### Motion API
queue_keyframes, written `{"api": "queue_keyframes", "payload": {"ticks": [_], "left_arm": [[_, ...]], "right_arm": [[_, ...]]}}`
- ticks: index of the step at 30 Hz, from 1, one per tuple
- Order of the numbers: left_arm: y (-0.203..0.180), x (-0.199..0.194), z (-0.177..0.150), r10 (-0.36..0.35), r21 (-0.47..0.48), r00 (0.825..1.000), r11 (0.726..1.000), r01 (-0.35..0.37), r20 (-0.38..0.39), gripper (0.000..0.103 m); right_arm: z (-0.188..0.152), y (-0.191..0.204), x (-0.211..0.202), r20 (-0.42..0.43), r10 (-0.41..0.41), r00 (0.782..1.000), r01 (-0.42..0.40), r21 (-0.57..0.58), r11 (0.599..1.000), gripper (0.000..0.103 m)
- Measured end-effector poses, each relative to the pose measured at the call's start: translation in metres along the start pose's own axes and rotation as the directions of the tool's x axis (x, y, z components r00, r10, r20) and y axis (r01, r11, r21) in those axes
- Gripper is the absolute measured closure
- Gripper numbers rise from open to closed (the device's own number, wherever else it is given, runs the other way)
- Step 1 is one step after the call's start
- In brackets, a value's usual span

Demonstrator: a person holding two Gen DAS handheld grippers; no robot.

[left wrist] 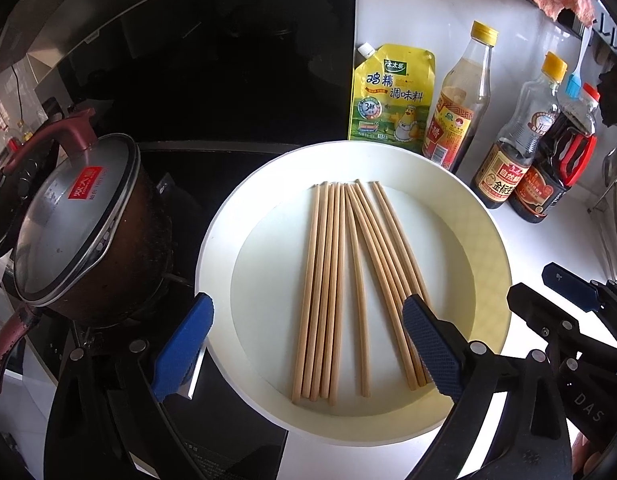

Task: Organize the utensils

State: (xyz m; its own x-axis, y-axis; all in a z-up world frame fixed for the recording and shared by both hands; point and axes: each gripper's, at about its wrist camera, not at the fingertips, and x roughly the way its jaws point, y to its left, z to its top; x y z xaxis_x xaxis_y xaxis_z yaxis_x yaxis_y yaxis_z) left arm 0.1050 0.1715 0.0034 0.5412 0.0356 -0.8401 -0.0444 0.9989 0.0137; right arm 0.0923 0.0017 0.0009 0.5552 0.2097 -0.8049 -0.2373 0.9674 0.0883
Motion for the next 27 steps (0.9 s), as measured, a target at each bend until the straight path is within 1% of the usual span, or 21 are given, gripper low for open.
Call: {"api": "queue_keyframes", "payload": {"ticks": [27], "left_arm": [[0.0041,0.0058,0.004,0.022,-0.023,1.0,0.999,-0.022,-0.021,0.007]], "right_arm": [[0.0028,-0.002,0.0041,-0.012,-0.002,1.0,0.002,0.0,1.0,0.051]]}}
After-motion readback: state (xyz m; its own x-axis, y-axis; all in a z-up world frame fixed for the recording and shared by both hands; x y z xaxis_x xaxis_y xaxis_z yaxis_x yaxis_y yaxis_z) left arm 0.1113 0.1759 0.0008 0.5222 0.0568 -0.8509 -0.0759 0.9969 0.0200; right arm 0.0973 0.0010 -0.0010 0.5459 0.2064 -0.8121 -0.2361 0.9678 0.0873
